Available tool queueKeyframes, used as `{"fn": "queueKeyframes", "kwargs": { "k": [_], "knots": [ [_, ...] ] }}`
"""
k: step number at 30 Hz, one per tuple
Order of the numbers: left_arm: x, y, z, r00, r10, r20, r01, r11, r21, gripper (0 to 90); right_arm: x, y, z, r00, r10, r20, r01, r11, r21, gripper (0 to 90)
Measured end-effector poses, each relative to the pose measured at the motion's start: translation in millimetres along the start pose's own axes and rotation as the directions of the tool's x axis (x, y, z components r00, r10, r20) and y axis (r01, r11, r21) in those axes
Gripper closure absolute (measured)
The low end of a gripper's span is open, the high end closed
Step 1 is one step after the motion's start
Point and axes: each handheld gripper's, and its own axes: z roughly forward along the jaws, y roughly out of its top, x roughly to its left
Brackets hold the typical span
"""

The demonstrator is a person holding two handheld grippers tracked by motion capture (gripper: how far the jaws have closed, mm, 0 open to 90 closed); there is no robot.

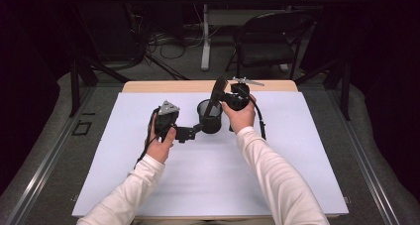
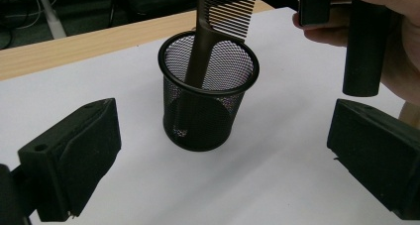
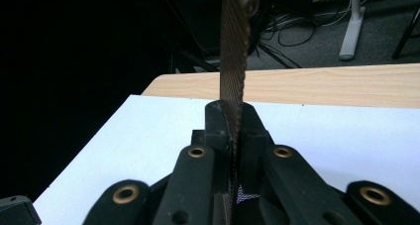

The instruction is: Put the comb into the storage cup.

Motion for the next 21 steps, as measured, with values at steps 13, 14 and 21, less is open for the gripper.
{"fn": "queueKeyframes", "kwargs": {
  "k": [13, 14, 21],
  "knots": [
    [0.4, -0.2, 0.5, 1.0000, -0.003, 0.000, 0.003, 1.0000, 0.004, 0.5, -4.5, 0.6, 0.0, 0.9999, 0.005, 0.012, -0.005, 1.000, 0.003, 86.6],
    [0.2, -0.3, 0.7, 1.0000, -0.003, -0.001, 0.003, 1.0000, 0.003, 0.5, -5.7, 0.8, 0.1, 0.9999, 0.007, 0.013, -0.007, 1.000, 0.002, 86.6],
    [0.6, -0.3, 1.3, 1.0000, -0.002, -0.001, 0.002, 1.0000, 0.006, 0.5, -13.6, 1.0, -0.2, 0.9988, 0.047, 0.013, -0.048, 0.999, 0.004, 86.6]
  ]
}}
